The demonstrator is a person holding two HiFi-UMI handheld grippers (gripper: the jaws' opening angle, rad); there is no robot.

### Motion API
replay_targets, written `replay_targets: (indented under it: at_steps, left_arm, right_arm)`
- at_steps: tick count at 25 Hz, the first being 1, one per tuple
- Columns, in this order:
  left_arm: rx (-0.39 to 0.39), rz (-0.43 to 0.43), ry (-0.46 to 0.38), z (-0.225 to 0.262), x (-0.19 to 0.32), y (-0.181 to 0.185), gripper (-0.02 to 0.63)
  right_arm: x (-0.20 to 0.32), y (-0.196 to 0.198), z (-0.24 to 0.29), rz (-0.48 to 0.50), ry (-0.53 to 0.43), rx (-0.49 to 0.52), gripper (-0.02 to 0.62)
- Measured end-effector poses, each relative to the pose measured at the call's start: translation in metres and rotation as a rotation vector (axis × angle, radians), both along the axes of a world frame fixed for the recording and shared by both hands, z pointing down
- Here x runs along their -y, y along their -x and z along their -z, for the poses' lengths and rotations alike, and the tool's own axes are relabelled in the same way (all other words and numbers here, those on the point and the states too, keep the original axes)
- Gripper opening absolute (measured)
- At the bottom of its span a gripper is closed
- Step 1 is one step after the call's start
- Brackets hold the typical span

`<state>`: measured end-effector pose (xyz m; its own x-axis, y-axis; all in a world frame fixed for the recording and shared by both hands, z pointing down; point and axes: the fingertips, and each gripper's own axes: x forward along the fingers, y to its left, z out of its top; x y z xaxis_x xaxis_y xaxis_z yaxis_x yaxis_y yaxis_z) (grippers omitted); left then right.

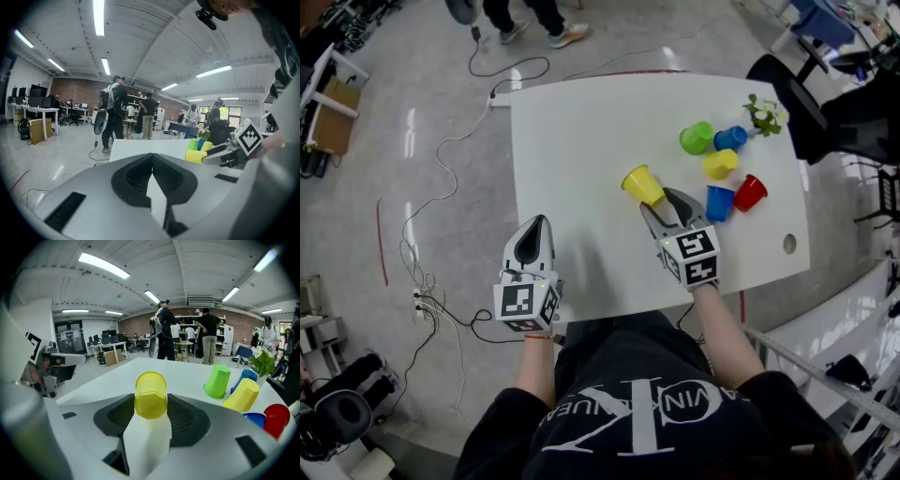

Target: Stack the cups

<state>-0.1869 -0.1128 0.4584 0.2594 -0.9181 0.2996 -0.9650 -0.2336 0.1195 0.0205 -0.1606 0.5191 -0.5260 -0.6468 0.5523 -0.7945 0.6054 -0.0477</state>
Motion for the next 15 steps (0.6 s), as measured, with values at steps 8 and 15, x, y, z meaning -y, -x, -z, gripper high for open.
replay_targets:
  at_steps: [8, 15]
  left_arm:
    - [-0.009, 0.032, -0.022, 0.009, -0.004, 0.009, 0.003]
    - [-0.014, 0.066, -0.034, 0.012, -0.012, 0.020, 0.003]
  right_arm:
    - [-0.021, 0.025, 0.014, 0.190, -0.018, -0.098, 0.225]
    - [-0.042, 0.033, 0.011, 0.461, 0.005, -0.385, 0.225]
